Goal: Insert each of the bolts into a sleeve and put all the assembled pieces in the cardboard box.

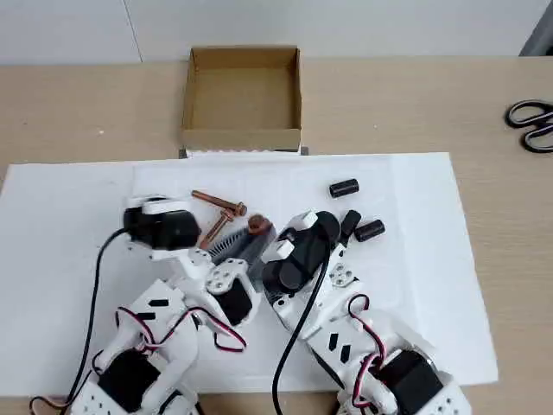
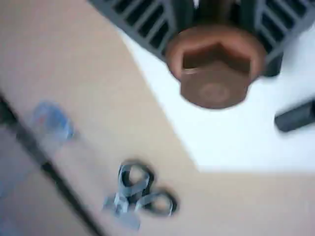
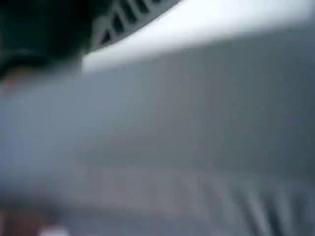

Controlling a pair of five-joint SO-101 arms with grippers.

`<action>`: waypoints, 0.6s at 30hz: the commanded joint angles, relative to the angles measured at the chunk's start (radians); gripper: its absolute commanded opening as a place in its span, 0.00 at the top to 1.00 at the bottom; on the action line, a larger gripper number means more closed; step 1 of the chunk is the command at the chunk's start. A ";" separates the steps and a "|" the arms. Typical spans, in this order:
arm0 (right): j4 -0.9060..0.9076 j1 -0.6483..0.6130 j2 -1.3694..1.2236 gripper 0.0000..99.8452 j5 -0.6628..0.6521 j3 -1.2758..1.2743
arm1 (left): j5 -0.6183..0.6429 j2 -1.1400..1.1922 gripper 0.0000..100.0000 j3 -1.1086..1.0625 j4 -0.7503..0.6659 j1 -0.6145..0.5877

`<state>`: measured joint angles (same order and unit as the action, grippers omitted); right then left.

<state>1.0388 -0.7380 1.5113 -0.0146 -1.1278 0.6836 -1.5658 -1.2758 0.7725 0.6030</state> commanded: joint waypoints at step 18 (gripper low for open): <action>-0.024 -0.010 0.007 1.00 -0.009 0.046 | -0.071 -0.008 0.73 0.027 0.164 0.072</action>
<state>1.0418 -0.7457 1.5083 -0.0146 -1.1324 0.6191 -1.5766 -1.2620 0.9091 0.6460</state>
